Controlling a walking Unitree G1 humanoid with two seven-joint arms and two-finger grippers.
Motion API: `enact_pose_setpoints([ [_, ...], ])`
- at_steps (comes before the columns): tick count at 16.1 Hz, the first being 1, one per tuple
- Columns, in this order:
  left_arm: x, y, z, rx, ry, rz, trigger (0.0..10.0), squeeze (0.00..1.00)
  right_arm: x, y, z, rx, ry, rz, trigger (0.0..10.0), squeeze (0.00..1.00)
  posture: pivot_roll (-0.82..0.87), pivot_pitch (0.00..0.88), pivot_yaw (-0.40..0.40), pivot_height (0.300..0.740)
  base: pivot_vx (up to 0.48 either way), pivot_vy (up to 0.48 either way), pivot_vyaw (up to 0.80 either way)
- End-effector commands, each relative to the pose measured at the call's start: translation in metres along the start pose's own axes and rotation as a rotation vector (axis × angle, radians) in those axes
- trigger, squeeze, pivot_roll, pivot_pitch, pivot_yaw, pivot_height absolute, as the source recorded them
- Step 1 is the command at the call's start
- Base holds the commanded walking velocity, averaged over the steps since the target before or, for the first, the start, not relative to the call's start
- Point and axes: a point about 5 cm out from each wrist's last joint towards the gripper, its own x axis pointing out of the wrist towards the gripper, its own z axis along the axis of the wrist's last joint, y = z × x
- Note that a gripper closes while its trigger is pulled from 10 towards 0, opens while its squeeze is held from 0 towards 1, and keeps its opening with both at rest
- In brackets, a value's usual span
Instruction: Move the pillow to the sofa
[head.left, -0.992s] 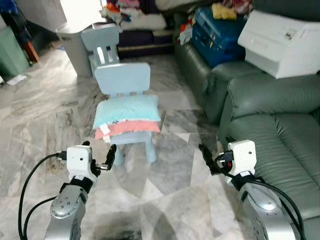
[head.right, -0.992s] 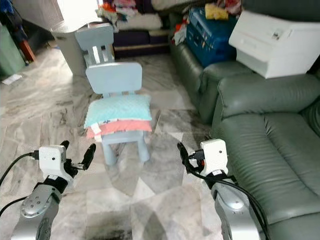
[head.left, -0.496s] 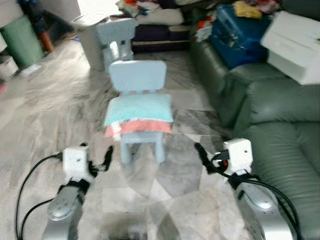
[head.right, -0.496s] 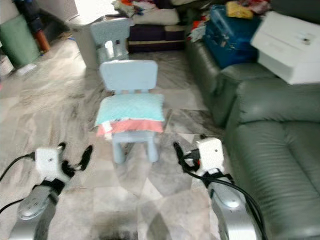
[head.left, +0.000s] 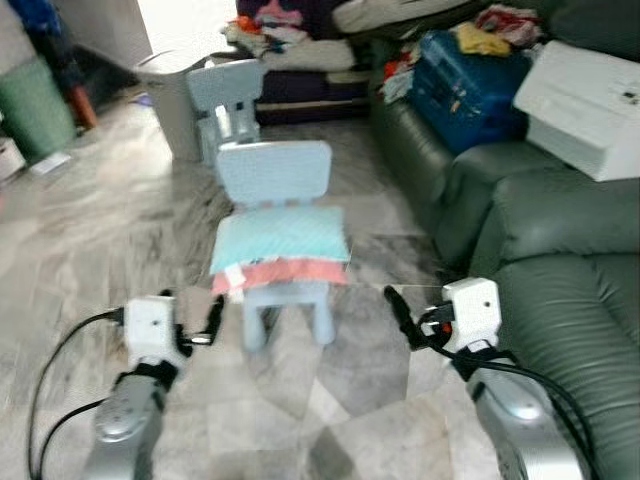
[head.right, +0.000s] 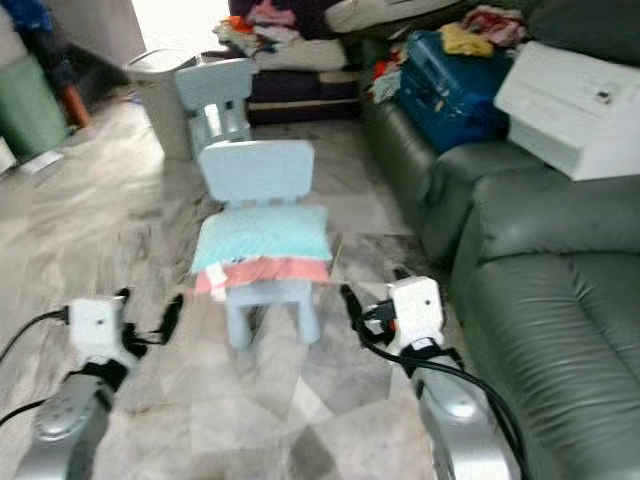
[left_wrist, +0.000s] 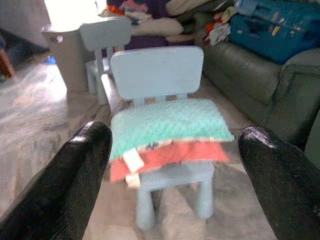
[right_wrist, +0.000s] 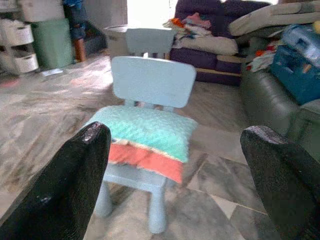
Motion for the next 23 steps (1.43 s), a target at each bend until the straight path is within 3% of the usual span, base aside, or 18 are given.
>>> enact_pose_setpoints([
  [1,0.0028,-0.0074,0.0011,-0.007,-0.004,-0.025,10.0,0.0,-0.0015,-0.005,0.0039,-0.011,-0.011,-0.016,10.0,0.0,-0.16,0.0,0.044,0.74,0.315,0.266,0.0],
  [5,0.0033,-0.0071,0.0002,0.013,0.002,-0.029,10.0,0.0,-0.0015,-0.0035,0.0049,-0.015,-0.017,-0.014,10.0,0.0,-0.16,0.0,0.047,0.74,0.385,0.259,0.0],
  [23,0.0053,-0.0103,-0.005,0.028,0.031,-0.036,10.0,0.0,-0.0013,0.001,0.0066,-0.033,-0.028,0.002,10.0,0.0,-0.15,0.003,0.048,0.74,0.461,0.0,0.0],
])
